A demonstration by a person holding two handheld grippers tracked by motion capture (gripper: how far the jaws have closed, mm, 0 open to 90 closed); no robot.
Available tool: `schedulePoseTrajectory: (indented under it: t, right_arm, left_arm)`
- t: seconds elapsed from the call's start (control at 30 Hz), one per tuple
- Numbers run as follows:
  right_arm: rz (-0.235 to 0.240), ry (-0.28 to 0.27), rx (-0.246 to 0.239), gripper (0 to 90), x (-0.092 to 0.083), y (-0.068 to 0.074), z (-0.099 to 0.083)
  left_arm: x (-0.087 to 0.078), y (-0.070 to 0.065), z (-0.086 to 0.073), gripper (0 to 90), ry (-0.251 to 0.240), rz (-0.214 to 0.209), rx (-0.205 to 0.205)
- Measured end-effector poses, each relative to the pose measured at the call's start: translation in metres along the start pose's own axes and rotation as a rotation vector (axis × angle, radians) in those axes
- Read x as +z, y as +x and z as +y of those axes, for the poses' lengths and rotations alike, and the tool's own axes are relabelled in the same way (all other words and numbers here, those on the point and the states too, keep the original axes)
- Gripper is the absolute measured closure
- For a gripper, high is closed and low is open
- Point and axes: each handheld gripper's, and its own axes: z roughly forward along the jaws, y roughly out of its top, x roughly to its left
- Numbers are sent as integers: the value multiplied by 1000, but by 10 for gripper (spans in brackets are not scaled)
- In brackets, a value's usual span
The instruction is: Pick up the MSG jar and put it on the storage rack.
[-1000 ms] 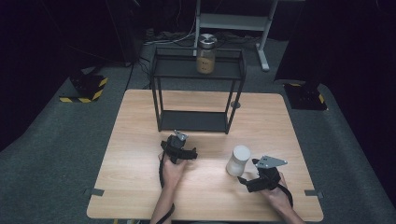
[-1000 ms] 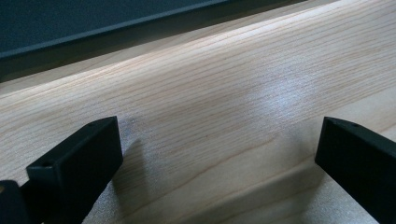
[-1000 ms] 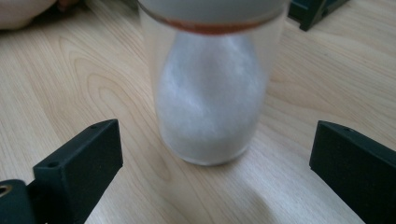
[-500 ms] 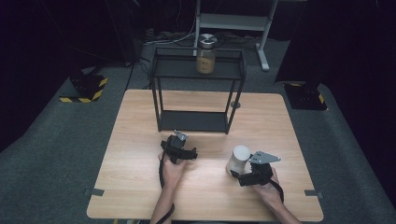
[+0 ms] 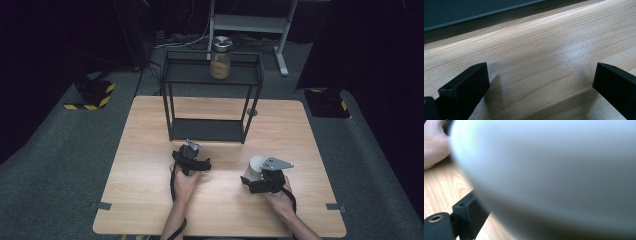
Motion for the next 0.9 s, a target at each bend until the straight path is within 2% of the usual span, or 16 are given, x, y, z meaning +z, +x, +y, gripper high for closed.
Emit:
schedulePoseTrajectory:
  t: [0.6, 0.73, 0.9]
  right_arm:
    - [4, -23, -11, 268, 4, -1, 1]
    - [7, -24, 3, 314, 4, -5, 0]
    - [5, -32, 4, 323, 3, -5, -2]
  left_arm:
    - [0, 0, 0, 8, 0, -1, 0]
    - [0, 0, 0, 8, 0, -1, -1]
    - [0, 0, 0, 8, 0, -1, -1]
